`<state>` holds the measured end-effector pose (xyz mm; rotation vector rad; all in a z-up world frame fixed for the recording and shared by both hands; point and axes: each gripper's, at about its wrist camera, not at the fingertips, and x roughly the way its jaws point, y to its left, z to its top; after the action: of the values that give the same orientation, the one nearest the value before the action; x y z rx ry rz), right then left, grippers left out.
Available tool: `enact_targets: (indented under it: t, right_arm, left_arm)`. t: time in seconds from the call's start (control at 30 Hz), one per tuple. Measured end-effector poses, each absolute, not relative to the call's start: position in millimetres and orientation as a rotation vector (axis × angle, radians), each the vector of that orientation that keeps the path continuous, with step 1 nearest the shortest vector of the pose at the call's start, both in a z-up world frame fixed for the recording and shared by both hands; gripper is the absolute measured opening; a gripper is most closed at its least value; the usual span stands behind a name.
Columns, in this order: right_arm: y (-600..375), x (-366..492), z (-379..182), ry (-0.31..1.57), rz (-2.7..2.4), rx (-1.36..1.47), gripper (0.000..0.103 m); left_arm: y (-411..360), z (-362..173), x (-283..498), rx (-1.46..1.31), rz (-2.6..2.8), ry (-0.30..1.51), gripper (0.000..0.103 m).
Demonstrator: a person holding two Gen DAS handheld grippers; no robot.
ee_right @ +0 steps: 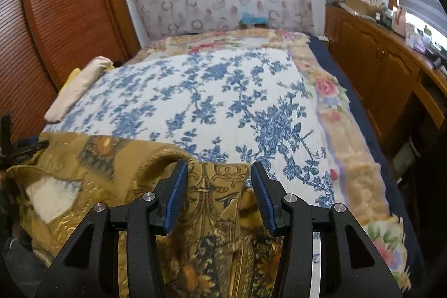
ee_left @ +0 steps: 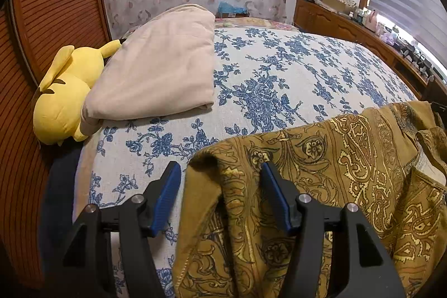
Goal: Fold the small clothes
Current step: 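Grasp the shirt hem with the right gripper while the left gripper grasps beside it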
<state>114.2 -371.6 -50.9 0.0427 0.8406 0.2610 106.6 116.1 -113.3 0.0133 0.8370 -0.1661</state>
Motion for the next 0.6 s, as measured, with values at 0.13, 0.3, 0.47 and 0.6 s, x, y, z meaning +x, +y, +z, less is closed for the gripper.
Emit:
enact_targets:
  t: [0.13, 0.3, 0.47, 0.6]
  right_arm:
    - [-373, 110, -53, 0.843, 0.321, 0.080, 0.012]
    - [-386, 79, -26, 0.702, 0.232, 0.066, 0.004]
    - [-406, 68, -30, 0.728, 0.103, 0.069, 0.002]
    - [-407, 72, -22, 0.705, 0.148, 0.088, 0.019]
  left_arm:
    - [117, -114, 106, 0.013, -0.166, 0.836, 0.060]
    - [117, -114, 106, 0.014, -0.166, 0.836, 0.061]
    - [118, -114, 106, 0.011, -0.165, 0.835, 0.061]
    - [118, -114, 106, 0.011, -0.165, 0.835, 0.061]
